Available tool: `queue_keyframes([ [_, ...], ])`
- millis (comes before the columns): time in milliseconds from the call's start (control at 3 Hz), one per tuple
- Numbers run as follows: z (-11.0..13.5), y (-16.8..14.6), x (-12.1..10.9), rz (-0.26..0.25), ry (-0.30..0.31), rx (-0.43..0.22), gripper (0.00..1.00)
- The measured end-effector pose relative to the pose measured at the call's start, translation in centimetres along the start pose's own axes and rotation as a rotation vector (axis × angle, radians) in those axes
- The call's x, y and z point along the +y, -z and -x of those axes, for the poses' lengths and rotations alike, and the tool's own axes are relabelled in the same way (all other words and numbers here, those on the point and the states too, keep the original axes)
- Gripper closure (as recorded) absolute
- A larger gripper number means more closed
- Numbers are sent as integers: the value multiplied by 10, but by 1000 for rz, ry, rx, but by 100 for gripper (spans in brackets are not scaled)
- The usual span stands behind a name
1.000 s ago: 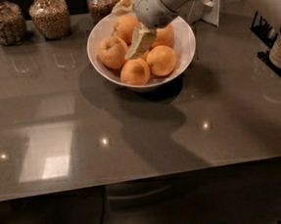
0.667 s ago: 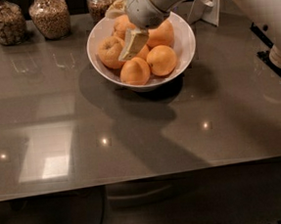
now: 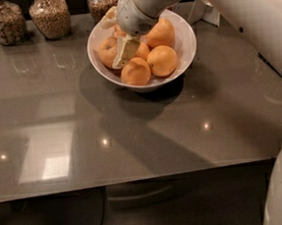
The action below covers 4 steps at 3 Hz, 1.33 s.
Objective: Pick orange from white bowl
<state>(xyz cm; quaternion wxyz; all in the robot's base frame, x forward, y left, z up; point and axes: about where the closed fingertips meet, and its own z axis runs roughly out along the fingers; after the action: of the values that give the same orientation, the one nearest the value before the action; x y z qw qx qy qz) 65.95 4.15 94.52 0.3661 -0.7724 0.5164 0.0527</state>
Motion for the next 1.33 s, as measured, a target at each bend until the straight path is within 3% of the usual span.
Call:
queue_keyframes([
  [1333,-26,-38,-6,79,-60,78,23],
])
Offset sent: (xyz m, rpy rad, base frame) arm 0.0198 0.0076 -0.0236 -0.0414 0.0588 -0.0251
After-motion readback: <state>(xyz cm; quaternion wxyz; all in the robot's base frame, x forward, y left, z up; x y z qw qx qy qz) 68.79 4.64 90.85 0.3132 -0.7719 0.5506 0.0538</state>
